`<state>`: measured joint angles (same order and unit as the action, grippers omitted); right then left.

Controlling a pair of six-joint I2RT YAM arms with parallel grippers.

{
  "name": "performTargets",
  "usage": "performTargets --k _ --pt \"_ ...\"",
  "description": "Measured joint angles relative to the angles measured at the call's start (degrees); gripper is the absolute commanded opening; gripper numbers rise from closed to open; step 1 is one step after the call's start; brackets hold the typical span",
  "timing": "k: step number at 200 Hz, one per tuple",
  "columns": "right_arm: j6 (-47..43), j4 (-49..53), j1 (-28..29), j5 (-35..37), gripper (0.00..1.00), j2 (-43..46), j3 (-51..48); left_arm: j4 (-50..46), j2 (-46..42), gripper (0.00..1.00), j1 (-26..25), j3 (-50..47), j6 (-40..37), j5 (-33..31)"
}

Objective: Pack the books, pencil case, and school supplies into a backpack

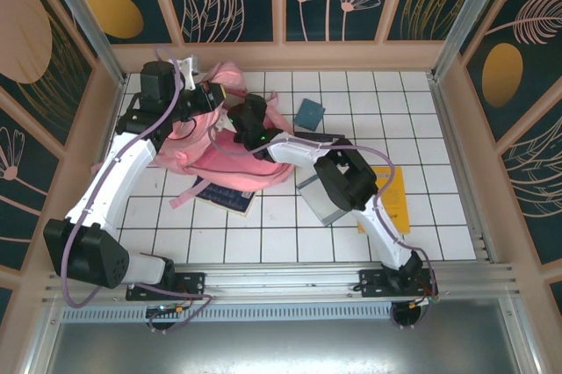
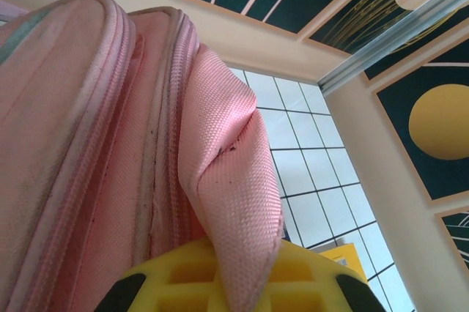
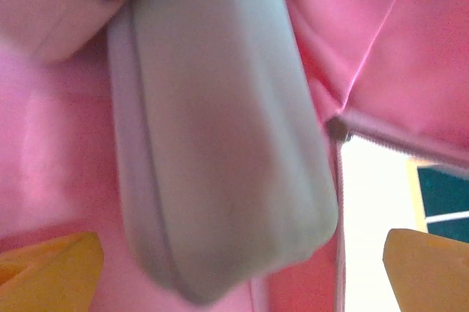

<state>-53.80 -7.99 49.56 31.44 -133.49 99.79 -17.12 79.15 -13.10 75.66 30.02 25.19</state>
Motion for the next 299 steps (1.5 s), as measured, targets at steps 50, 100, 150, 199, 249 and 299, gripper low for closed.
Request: performTargets --k 50,100,150,199,249,299 --pt "2.84 -11.82 -0.28 -3.5 0.99 19.17 -25.97 -0.24 0.0 0.0 -0.72 0.59 0.0 -0.63" --pt "13.73 -23.37 -1.31 -6.25 0.99 37.4 -40.17 -0.26 -0.07 0.0 -0.94 1.07 -0.02 -6.23" --pt "32.68 -14.45 -2.54 -2.6 0.99 52.81 -37.18 -0.17 -1.79 0.0 0.39 0.83 0.7 -13.62" --pt "59.1 -6.73 -24.9 -25.35 0.99 64.46 -39.91 -0.22 -2.6 0.0 5.33 0.07 3.65 -17.99" --pt "71.97 1.57 -29.51 -38.91 0.99 64.22 -44.96 1.18 3.89 0.0 9.49 3.17 6.78 -14.67" --pt "76.83 11.54 -29.73 -35.63 0.88 50.9 -39.36 7.58 9.46 0.0 9.7 3.63 10.82 -7.15"
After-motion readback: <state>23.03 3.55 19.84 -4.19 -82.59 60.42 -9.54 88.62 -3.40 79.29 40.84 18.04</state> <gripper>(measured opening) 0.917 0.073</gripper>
